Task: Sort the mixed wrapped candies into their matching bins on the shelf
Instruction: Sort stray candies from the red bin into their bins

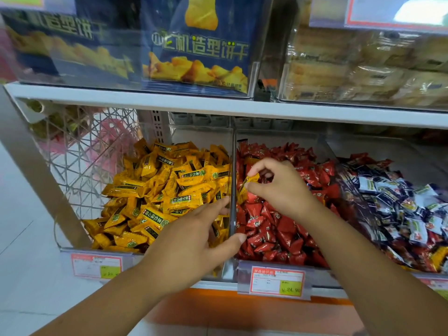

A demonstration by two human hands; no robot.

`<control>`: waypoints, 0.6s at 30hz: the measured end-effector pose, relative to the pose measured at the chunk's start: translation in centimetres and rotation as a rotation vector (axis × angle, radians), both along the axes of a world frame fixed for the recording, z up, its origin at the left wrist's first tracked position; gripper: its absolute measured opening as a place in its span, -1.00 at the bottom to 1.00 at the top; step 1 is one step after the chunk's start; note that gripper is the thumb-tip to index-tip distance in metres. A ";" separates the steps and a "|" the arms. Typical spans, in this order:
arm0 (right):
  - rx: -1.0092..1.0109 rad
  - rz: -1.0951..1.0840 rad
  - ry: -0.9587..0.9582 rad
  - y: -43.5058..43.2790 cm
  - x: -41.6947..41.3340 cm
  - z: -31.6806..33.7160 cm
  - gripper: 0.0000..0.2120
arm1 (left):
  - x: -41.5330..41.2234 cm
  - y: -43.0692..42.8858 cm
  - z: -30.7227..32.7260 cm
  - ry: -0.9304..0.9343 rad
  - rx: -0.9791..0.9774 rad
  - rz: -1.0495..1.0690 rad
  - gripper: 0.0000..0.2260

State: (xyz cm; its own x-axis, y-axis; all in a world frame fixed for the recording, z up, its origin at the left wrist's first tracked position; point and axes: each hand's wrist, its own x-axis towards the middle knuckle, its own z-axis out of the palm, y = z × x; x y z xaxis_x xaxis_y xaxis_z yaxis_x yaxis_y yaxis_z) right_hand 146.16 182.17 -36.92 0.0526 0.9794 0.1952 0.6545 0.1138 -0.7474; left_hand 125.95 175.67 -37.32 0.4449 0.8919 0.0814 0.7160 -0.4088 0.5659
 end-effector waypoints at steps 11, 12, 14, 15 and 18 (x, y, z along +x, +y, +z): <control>0.139 0.001 0.400 -2.7 -2.7 3.0 -0.86 | 0.2 0.1 -0.6 0.043 0.047 0.037 -0.34; 0.137 0.058 0.339 -2.8 -3.4 2.8 -0.85 | 0.2 0.1 -0.7 0.049 0.043 0.040 -0.34; 0.136 0.086 0.231 -2.2 -3.6 2.1 -0.81 | 0.1 0.3 -1.0 0.062 0.054 0.033 -0.33; 0.141 0.052 0.209 -1.7 -3.3 1.8 -0.80 | 0.1 0.3 -1.1 0.063 0.057 0.028 -0.33; 0.104 -0.092 0.107 -0.2 -1.2 1.2 -0.79 | 0.1 0.4 -1.2 0.065 0.045 0.021 -0.32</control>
State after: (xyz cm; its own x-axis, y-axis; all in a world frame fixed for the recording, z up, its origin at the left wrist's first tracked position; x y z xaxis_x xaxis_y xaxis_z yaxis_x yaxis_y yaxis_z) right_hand 144.98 181.96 -35.72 0.1673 0.9442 0.2837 0.5828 0.1374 -0.8009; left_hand 126.00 176.07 -38.53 0.4314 0.8973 0.0934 0.7594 -0.4171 0.4993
